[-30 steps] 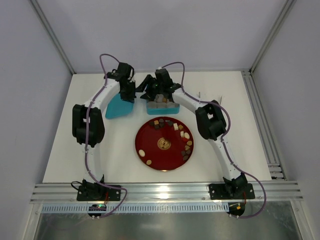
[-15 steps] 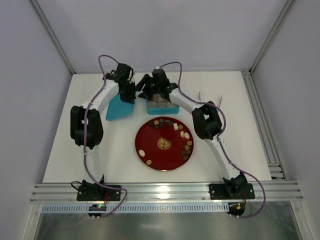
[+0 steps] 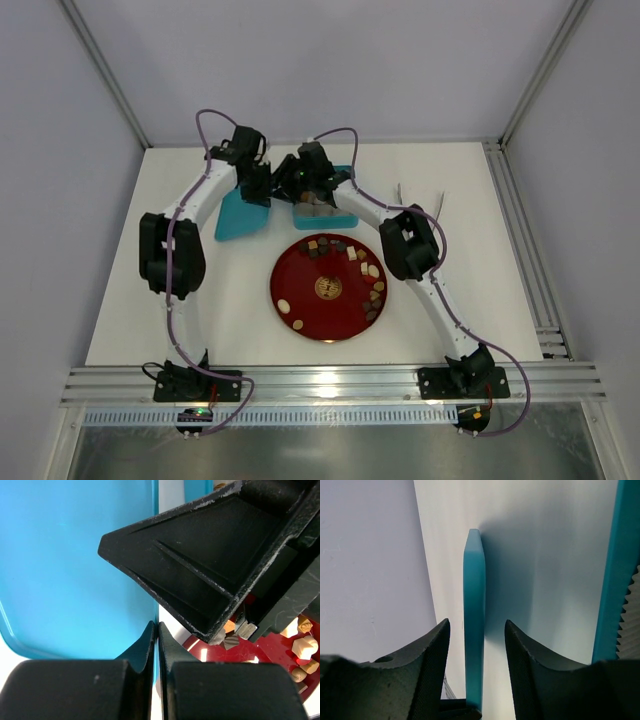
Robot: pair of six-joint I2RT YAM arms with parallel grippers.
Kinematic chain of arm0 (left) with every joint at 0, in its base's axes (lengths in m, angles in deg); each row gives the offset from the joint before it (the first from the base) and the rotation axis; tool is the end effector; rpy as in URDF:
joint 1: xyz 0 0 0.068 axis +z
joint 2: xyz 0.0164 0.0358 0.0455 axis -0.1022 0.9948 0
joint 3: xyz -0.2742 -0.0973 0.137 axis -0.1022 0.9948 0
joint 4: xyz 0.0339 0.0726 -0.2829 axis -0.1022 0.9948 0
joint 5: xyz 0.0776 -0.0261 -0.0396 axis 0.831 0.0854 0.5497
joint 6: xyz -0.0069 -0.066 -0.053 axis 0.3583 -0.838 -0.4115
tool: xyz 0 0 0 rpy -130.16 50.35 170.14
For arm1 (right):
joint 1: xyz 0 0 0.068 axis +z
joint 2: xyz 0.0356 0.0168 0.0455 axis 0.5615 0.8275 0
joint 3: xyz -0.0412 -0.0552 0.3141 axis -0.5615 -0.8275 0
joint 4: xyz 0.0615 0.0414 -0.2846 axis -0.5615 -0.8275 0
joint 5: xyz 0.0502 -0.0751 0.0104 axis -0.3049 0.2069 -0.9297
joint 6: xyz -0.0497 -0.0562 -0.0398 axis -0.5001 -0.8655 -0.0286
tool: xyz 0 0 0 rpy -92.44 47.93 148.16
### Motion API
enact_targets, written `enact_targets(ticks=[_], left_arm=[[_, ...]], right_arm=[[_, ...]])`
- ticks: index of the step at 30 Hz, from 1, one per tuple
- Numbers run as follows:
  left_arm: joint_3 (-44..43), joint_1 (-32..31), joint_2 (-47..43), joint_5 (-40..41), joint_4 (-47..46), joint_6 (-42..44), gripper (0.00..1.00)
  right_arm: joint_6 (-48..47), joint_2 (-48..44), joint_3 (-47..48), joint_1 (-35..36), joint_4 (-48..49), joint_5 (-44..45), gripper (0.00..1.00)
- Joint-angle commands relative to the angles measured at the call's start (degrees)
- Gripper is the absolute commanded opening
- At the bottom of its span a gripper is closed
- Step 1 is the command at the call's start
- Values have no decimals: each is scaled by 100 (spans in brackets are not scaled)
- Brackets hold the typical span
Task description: Pack the chocolate
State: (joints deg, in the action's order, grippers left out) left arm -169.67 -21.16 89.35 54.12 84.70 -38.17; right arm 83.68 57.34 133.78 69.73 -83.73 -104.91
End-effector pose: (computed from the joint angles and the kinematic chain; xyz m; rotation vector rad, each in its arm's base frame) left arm 0.4910 -0.1428 0.2610 -0.0157 2.6680 -0.3374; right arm 0.5488 0.4228 0.1759 0.3318 2.3414 1.3150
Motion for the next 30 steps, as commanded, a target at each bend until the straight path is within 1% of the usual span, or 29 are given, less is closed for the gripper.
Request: enact_targets(ticks=[1, 13, 14, 16, 17, 19, 20, 22, 23, 24, 25, 26, 28, 29, 30], left_arm=[[33, -44, -287, -154, -163, -24, 0], [112, -123, -393, -242, -172, -32, 0], [112, -123, -401, -259, -180, -32, 0], [138, -123, -419, -303, -172, -24, 0], [165, -123, -454, -312, -180, -15, 0], [191, -123, -480, -303, -172, 3, 0], [200, -123, -515, -277, -154, 11, 0], [183, -124, -551, -207, -110, 55, 0], [156, -123, -568, -172, -66, 64, 4], [113, -123, -603, -137, -49, 73, 7], [86, -123, -630, -67, 21, 108, 15], [-1, -123, -647, -5, 74, 117, 21], [-116, -123, -700, 162, 188, 170, 29], [-203, -123, -735, 232, 285, 178, 38], [-257, -123, -762, 302, 338, 196, 42]], right_arm=[[43, 37, 301, 64, 201, 90, 49], [96, 160, 336, 64, 245, 72, 36], [79, 143, 336, 64, 245, 63, 32], [43, 116, 328, 64, 236, 54, 27], [17, 99, 310, 64, 236, 55, 22], [-27, 72, 310, 64, 253, 46, 18], [-36, 55, 310, 55, 280, 28, 13], [-71, 37, 301, 46, 315, -7, 7], [-88, -15, 292, 46, 315, -7, 4], [-106, -42, 275, 38, 341, -16, 4], [-150, -146, 205, 38, 359, -7, 4], [-167, -200, 143, 38, 394, 2, 4], [-185, -332, -24, 29, 500, 2, 4], [-203, -445, -59, 20, 500, 11, 4], [-229, -490, -68, 11, 474, 2, 4]])
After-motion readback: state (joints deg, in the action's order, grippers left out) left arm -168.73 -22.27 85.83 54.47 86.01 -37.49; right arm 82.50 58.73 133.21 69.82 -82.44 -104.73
